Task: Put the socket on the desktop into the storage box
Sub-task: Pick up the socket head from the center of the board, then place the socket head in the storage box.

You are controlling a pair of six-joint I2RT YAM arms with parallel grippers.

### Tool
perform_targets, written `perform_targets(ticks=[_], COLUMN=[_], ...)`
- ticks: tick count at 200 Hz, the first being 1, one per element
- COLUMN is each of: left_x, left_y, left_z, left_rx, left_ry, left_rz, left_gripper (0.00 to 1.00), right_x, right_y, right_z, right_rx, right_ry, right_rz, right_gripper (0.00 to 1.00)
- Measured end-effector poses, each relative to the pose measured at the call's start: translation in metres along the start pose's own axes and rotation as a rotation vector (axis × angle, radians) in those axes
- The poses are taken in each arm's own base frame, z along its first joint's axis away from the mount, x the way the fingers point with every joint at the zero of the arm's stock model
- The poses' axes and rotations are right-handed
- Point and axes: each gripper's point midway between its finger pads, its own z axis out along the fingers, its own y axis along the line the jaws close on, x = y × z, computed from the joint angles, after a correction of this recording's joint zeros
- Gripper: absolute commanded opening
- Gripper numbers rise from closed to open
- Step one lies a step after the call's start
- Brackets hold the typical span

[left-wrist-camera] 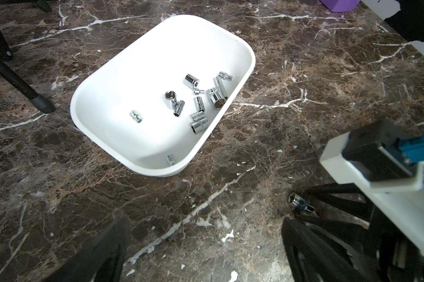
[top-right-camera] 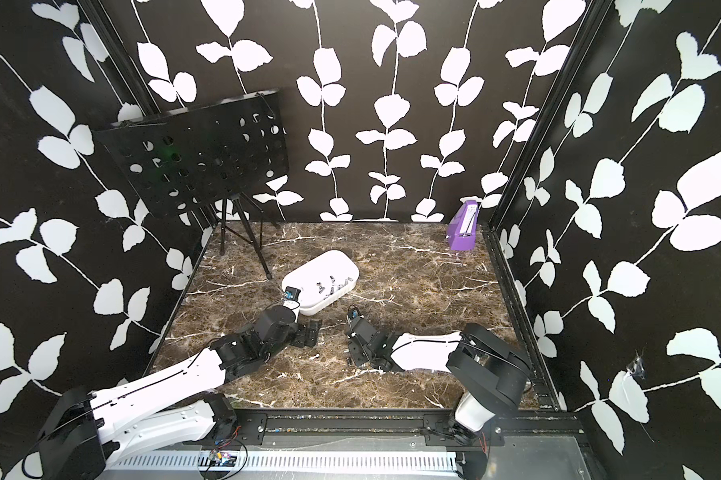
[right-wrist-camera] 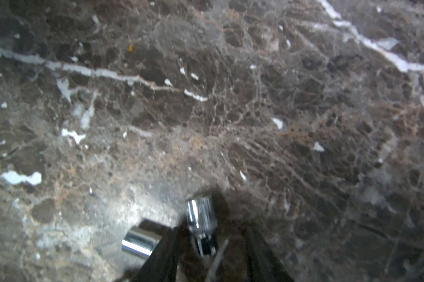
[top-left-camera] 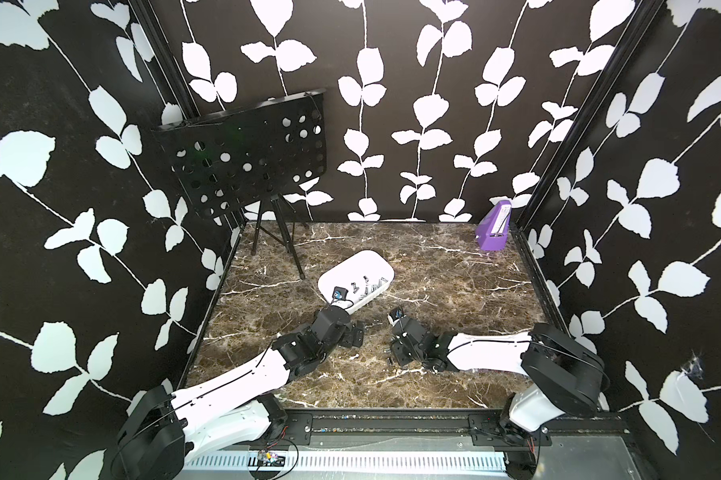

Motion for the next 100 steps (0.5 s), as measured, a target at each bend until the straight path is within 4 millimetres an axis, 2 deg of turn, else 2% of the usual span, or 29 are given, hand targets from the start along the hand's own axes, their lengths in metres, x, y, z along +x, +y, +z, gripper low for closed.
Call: perform_targets(ticks=[56,81,100], left_x=[0.0001,0.0,-0.0002], left_y=[0.0003,0.0004,0.0008], left_z=[0.0,0.0,0.0], left_rx=[-0.002,-0.002,-0.005], left_ry=[0.0,-0.001,-0.002], left_rz=[0.0,0.0,-0.003], left_gripper=[0.97,0.97,0.97], right_x=[-0.0061,-0.0067,-0.007], right_y=[0.0024,0.0027,0.0021], right_z=[0.0047,0.0046,0.004], right_rx=[-0.002,-0.003,0.0], right_ry=[-0.015,-0.018,-0.018], right_rz=[0.006,0.008,0.008], right_gripper=[0.15,0.07,0.04])
